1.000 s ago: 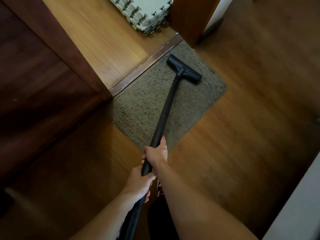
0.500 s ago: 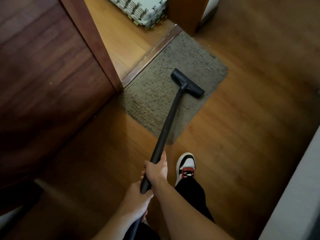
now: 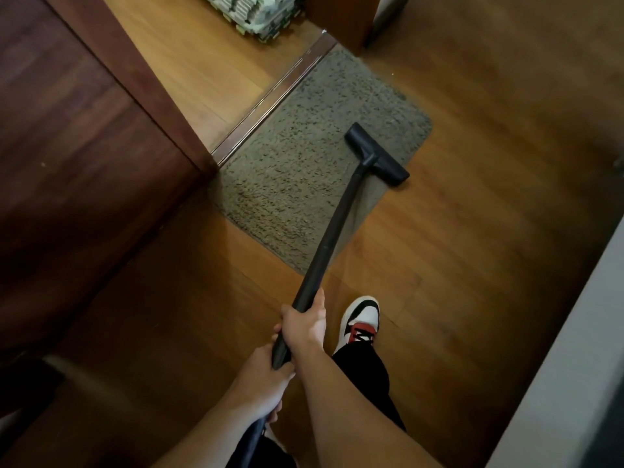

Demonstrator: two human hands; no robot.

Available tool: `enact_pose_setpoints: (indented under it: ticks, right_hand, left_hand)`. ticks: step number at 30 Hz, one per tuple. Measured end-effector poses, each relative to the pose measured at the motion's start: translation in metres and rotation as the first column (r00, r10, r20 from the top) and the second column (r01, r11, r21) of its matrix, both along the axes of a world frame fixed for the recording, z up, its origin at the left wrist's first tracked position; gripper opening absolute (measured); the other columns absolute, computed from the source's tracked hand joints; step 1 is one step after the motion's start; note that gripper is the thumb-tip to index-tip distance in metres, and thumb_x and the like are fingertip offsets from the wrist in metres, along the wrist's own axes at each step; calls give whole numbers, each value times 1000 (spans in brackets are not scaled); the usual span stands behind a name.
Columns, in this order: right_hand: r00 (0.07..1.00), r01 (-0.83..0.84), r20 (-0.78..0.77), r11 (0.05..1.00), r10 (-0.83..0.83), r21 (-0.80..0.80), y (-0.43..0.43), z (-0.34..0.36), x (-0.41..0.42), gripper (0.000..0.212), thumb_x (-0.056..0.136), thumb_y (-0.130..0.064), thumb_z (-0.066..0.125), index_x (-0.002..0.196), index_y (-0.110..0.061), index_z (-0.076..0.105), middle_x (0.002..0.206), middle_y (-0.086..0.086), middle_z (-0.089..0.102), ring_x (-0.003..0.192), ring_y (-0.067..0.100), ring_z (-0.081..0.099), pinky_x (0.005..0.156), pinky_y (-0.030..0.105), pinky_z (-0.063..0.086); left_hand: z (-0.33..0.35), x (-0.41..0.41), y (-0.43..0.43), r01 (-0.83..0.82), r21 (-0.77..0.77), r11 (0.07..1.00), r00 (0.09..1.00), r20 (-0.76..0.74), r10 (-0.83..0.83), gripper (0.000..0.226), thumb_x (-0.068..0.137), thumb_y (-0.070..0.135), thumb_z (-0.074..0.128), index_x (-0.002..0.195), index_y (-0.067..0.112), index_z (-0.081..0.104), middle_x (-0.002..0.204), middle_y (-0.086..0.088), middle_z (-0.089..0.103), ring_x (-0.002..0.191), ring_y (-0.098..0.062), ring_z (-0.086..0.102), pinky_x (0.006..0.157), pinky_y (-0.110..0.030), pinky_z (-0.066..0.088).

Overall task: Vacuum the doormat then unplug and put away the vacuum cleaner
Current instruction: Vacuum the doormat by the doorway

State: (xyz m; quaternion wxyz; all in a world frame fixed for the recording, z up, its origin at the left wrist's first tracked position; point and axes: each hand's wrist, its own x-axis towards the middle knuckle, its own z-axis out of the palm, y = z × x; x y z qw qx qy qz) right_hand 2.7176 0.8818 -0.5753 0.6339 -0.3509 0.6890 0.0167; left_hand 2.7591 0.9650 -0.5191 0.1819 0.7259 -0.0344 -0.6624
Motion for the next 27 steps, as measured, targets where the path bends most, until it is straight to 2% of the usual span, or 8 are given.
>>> enact_pose_setpoints:
  ticks: [4,11,16,22,27]
  right_hand:
    - [1000,-11,8,1000,11,12,-51,-4,-2,86,94,-7,61,161,-35,15,93,10,64,45,11,59,50,29,54]
    - [999,-43,8,999,43,-9,-140,-1,-1,84,95,-6,59,161,-33,15,84,9,64,47,13,60,50,30,55]
    - [997,-73,-18,997,72,-9,-184,-1,5,89,95,-8,59,163,-32,7,108,14,67,50,13,63,58,34,62]
    - [997,-71,-27,997,70,-16,-200,-1,13,86,95,-8,59,162,-32,10,113,14,64,51,14,63,58,33,60]
    - [998,-51,-31,998,50,-23,-193,-3,16,85,93,-6,58,161,-33,13,97,11,65,49,14,62,57,33,60]
  left_hand:
    - [1,-5,-53,-36,29,999,999,-20,37,24,98,21,57,77,10,53,43,3,48,35,-14,45,40,-29,42]
    - [2,-6,-140,-86,30,996,996,-10,86,20,98,18,58,82,7,54,58,-6,49,38,-19,45,39,-26,41]
    - [5,1,-182,-105,22,994,994,-37,106,21,97,18,58,80,6,54,59,-7,48,40,-20,44,40,-28,41]
    - [8,9,-198,-127,10,992,990,-64,127,22,96,19,60,81,5,53,60,-6,48,42,-19,45,40,-27,40]
    - [5,11,-192,-144,-2,990,988,-52,143,19,96,17,60,83,4,55,62,-6,49,42,-18,45,39,-26,39]
